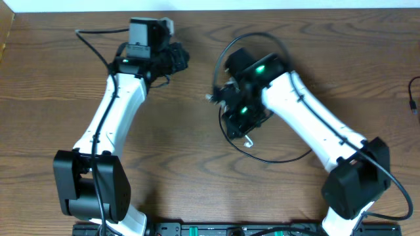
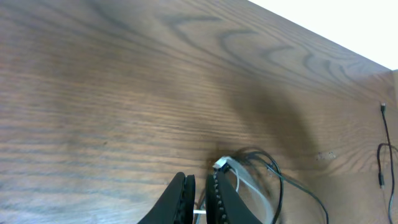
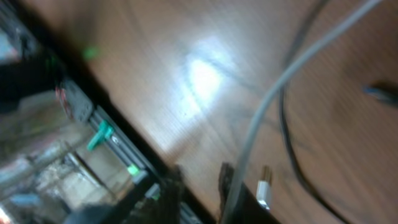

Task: Untangle cables

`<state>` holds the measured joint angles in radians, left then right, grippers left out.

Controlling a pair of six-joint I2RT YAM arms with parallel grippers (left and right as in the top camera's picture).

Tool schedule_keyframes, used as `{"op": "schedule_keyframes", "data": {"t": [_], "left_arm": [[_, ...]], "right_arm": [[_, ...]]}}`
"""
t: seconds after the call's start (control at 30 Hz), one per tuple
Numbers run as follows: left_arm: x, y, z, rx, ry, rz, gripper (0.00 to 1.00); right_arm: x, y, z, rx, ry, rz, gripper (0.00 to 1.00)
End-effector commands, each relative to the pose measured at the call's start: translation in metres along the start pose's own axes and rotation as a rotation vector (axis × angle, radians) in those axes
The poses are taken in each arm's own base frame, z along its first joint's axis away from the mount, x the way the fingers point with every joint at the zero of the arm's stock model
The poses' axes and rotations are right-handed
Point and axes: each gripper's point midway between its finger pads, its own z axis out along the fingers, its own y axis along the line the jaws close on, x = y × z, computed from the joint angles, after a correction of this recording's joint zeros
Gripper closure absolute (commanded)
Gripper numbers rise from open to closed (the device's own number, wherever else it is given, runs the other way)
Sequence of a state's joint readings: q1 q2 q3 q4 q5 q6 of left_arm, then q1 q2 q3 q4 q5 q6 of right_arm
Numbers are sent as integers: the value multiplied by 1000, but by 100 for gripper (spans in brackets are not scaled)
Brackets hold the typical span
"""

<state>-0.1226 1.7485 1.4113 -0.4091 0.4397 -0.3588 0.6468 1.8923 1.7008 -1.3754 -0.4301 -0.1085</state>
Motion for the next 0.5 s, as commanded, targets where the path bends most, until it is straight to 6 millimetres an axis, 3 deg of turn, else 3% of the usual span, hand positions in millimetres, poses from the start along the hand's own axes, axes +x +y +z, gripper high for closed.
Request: {"op": "schedule_keyframes", "data": {"t": [0.0, 0.03, 0.1, 0.23, 0.37, 0.47], "left_arm": [[5, -3, -6, 34, 27, 28, 87], [6, -3, -6, 33, 30, 34, 87], [7, -3, -5, 33, 34, 32, 83], [14, -6, -3, 31, 59, 33, 72], [33, -20, 12, 44, 112, 60, 66], [49, -30, 24, 54, 159, 52, 58]], "right_arm": [[-12, 5, -6, 50, -67, 18, 43], [-19, 0, -8, 57, -95, 40, 23], [-32, -14, -14, 85, -157, 118, 13], [-59, -77, -43, 203, -342, 371, 13], [-85, -132, -81, 234, -545, 469, 13], [-96, -147, -81, 223, -581, 476, 20]]}}
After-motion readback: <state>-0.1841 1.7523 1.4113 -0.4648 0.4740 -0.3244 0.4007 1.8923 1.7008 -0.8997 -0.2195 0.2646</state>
